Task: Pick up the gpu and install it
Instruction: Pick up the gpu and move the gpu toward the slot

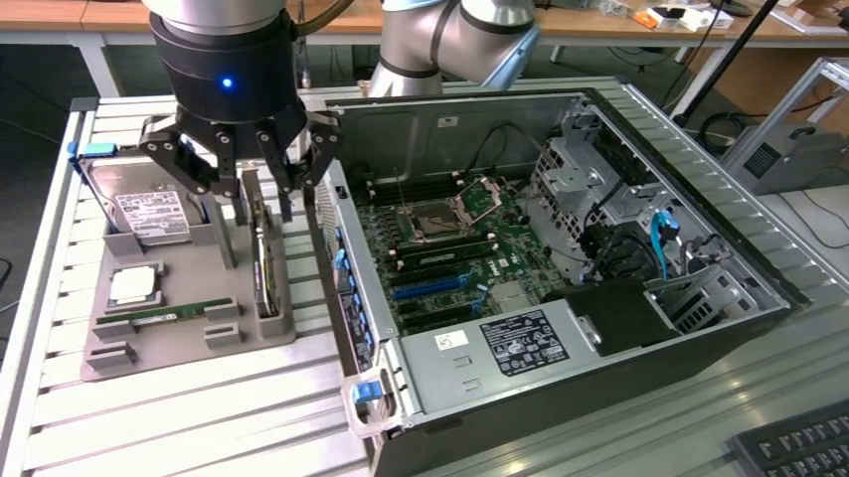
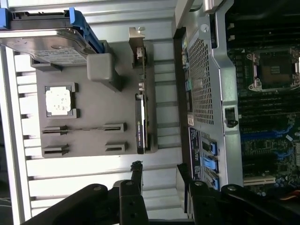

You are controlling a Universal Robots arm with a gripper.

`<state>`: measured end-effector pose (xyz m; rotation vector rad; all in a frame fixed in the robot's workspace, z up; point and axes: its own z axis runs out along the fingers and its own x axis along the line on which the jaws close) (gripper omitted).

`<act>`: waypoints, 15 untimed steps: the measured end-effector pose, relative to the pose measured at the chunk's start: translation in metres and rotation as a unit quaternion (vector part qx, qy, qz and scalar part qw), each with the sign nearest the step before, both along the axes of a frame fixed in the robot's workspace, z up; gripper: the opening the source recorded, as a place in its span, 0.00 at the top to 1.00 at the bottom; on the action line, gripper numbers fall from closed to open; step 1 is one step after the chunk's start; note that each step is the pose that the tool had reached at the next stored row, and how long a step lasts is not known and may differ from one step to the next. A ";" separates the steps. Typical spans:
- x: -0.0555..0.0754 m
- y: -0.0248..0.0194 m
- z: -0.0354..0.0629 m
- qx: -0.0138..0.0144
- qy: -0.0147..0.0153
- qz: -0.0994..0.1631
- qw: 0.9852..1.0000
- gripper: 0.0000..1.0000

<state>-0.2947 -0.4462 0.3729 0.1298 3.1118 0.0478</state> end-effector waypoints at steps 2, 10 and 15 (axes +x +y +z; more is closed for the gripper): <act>0.000 0.0037 -0.0025 0.000 0.000 0.000 1.000 0.58; 0.000 0.0052 -0.0163 0.000 0.000 -0.003 1.000 0.58; 0.000 0.0052 -0.0196 0.000 0.000 -0.003 1.000 0.58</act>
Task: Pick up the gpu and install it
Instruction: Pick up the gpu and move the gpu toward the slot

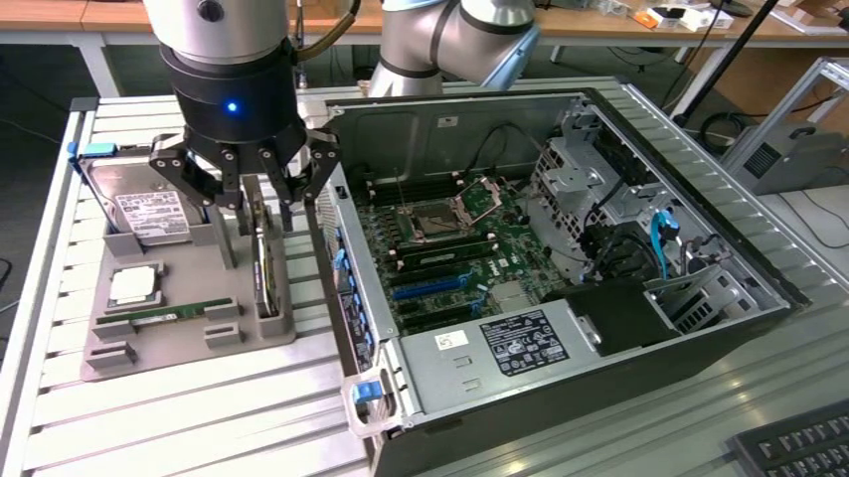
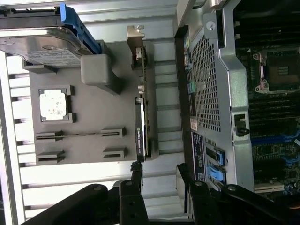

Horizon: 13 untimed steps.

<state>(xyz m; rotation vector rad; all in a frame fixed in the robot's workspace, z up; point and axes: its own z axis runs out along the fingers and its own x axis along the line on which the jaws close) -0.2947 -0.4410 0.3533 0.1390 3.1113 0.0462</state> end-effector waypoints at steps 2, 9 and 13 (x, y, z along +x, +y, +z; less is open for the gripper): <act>0.000 0.0000 -0.0007 0.000 0.000 0.000 1.000 0.58; 0.000 0.0000 -0.0036 0.000 0.000 0.000 1.000 0.58; 0.000 0.0000 -0.0052 0.000 0.000 0.000 1.000 0.58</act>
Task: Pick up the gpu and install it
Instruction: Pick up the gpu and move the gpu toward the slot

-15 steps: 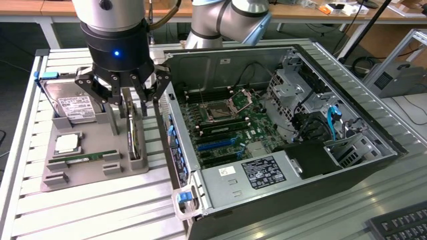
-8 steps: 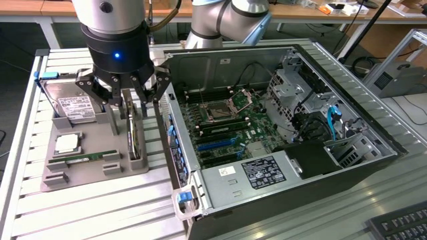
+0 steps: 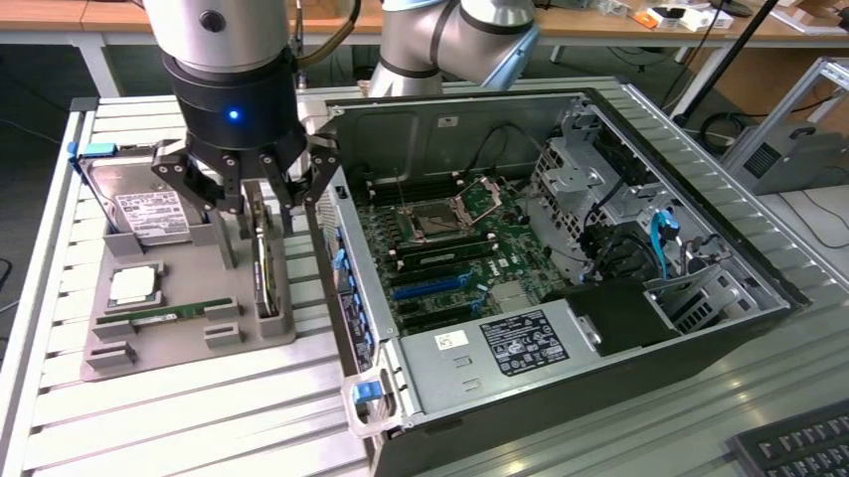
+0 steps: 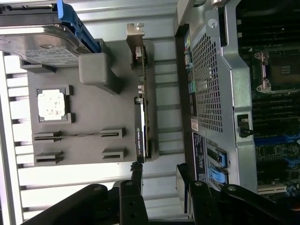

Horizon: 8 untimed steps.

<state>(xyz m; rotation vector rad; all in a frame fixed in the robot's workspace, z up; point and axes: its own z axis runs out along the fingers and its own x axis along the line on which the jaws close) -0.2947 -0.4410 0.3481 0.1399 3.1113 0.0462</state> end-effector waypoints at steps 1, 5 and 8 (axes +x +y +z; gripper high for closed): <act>0.000 0.0000 -0.0007 0.000 0.000 0.000 1.000 0.58; 0.000 0.0000 -0.0027 0.000 0.000 0.000 1.000 0.58; 0.000 0.0000 -0.0040 0.000 0.000 0.000 1.000 0.58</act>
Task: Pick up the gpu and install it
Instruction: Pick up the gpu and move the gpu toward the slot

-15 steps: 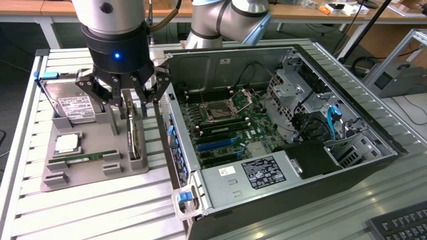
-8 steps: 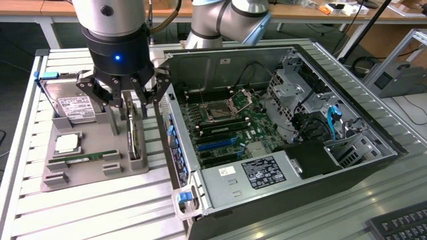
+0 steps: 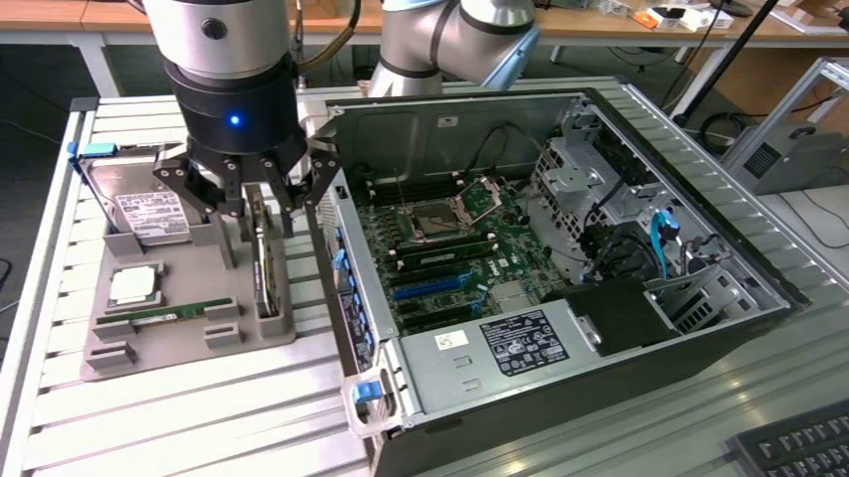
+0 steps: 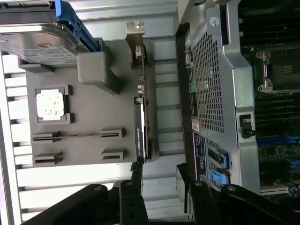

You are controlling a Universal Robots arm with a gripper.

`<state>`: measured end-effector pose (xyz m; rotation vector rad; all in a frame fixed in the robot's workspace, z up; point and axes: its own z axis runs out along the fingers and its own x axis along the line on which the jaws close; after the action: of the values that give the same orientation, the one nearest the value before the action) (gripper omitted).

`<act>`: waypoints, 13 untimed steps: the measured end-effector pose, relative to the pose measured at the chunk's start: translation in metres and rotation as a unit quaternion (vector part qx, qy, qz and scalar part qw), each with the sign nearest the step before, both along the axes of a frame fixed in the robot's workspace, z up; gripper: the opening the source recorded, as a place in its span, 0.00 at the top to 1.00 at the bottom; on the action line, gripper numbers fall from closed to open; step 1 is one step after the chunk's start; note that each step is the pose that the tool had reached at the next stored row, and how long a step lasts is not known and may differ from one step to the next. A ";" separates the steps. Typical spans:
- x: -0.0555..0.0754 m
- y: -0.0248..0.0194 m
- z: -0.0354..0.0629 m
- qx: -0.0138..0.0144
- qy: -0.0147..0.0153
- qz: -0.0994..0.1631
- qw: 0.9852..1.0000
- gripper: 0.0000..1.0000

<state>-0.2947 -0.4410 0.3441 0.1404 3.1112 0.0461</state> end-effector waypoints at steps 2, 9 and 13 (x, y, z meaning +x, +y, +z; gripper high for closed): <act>0.000 0.0000 -0.0007 0.000 0.000 0.000 1.000 0.58; 0.000 0.0000 -0.0039 0.000 0.000 0.000 1.000 0.58; 0.000 0.0000 -0.0053 0.000 0.000 0.000 1.000 0.58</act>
<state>-0.2947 -0.4410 0.3388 0.1414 3.1112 0.0461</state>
